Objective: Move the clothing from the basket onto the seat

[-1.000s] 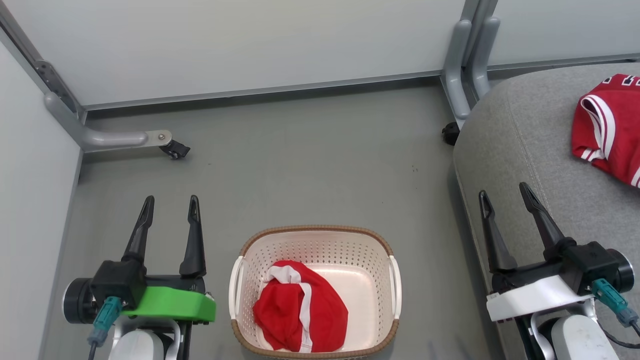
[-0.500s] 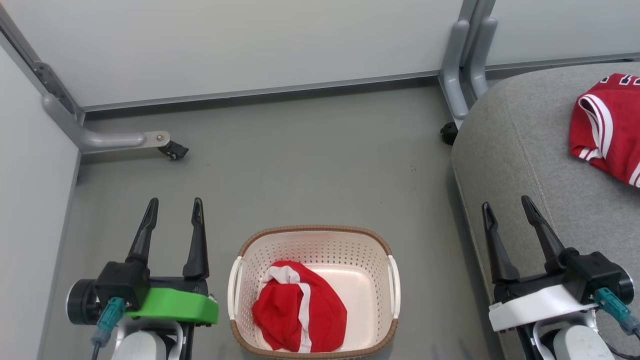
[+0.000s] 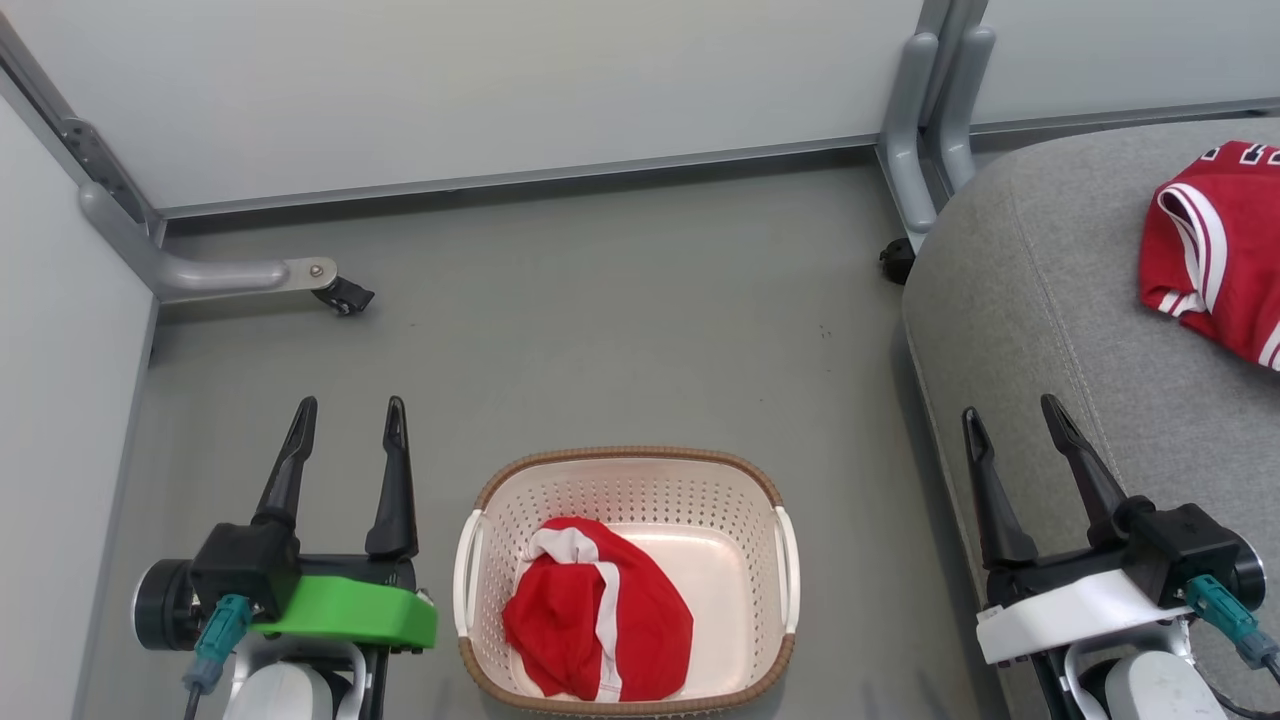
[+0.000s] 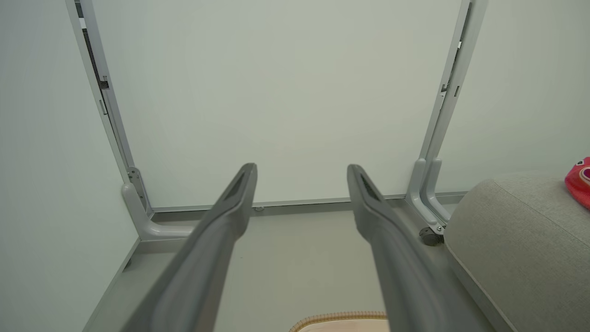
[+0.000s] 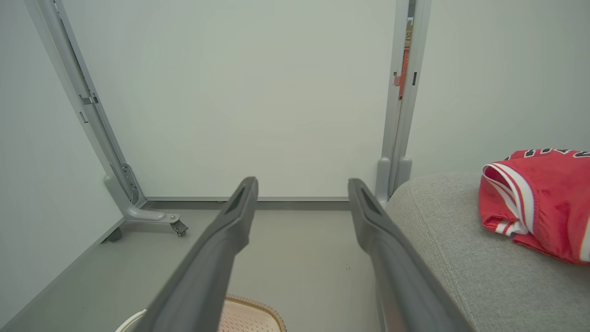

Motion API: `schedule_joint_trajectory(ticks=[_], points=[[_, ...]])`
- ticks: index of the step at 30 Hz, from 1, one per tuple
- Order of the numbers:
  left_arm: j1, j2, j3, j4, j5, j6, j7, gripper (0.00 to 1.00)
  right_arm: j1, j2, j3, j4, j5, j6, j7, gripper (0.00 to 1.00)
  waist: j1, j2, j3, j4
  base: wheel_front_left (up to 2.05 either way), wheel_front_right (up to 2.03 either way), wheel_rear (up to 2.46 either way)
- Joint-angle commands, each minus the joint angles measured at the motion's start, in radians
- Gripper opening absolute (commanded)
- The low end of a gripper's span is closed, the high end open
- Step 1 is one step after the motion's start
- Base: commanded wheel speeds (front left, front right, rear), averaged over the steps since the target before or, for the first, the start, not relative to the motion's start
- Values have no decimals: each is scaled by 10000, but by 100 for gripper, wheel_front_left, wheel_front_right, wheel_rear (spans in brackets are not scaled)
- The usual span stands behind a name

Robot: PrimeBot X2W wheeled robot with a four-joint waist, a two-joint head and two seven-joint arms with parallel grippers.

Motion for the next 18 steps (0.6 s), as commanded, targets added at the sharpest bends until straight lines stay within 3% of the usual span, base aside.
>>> schedule_joint_trajectory(ticks=[1,18], points=[[21,7,23,19,35,-5,7,100,-77,-21,-5,1,26,-14,-2,100,0,0,19,-8,0,0,0],[-2195,383,-1067,1285,761,-440,7,100,-1431,-21,298,-333,-197,-14,-2,100,0,0,1543,-848,0,0,0]])
